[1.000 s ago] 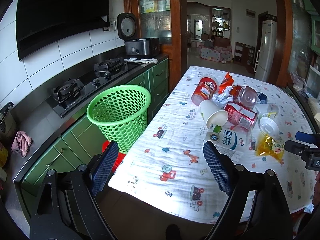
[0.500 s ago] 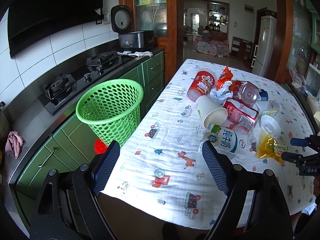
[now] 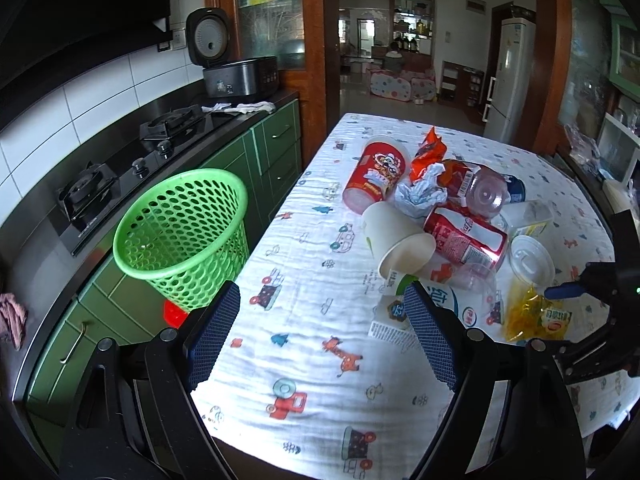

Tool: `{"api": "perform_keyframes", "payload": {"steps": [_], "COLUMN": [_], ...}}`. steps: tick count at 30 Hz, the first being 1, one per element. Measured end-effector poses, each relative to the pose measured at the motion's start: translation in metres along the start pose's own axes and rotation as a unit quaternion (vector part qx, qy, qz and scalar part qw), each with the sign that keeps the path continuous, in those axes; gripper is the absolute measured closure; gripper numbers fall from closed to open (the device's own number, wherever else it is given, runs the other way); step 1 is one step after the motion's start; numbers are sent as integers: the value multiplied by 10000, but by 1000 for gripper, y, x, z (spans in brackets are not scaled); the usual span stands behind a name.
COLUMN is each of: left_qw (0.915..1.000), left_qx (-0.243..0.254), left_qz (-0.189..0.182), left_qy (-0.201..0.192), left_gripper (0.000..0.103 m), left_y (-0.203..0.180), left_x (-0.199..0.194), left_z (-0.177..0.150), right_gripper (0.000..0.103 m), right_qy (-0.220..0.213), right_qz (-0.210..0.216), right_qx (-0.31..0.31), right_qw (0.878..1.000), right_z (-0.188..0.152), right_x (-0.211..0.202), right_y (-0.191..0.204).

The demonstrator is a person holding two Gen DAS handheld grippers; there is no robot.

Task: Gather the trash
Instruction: 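Grasp the white paper cup with the left tool while the right tool grasps the yellow snack bag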

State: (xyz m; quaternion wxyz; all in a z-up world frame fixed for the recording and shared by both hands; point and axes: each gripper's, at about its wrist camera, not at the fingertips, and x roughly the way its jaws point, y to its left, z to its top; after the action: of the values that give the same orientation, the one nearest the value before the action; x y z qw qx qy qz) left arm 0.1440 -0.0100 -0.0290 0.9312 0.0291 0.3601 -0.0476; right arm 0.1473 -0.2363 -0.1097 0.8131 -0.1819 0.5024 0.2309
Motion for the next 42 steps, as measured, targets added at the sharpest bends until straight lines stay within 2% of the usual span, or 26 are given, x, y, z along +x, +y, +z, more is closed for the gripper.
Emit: {"api": "perform_keyframes", "payload": {"steps": [3,6,10,14,18,22,25,30,32,37,42], "left_qw": [9996,9986,9963,9940,9913,9862,9816,9715,9680,9603,9585], "left_qx": [-78,-98,-179,-305,-231,-414,-515,-668,-747,-827,-923], "left_qz": [-230,-453,-702,-801,-899,-1003,-1086,-1172,-1269,-1418,-1553], "left_qy": [110,270,468,683,937,1247,1482,1948,2030,2256,2207], "left_gripper": [20,20,21,21,21,21,21,27,29,40,41], "left_y": [-2,-7,-15,-22,-38,-43,-45,-48,-46,-46,-40], "left_x": [12,27,49,75,106,134,153,180,186,198,199], "left_z": [7,15,31,51,70,82,85,80,77,68,66], "right_gripper": [32,42,48,53,58,62,63,64,64,64,66], "right_qy": [109,157,124,81,15,-102,-181,-300,-354,-525,-570], "right_qz": [-75,-95,-58,-29,26,91,158,260,293,388,411], "right_qx": [-105,-87,45,199,408,604,784,1019,1089,1279,1320], "right_qw": [9999,9998,9999,9998,9992,9981,9966,9940,9930,9896,9888], "right_z": [3,5,4,1,-3,-8,-10,-15,-15,-15,-9], "right_x": [9,15,17,14,10,1,-3,-11,-15,-27,-32], "right_y": [-1,-4,-6,-7,-8,-11,-11,-12,-12,-13,-9]}}
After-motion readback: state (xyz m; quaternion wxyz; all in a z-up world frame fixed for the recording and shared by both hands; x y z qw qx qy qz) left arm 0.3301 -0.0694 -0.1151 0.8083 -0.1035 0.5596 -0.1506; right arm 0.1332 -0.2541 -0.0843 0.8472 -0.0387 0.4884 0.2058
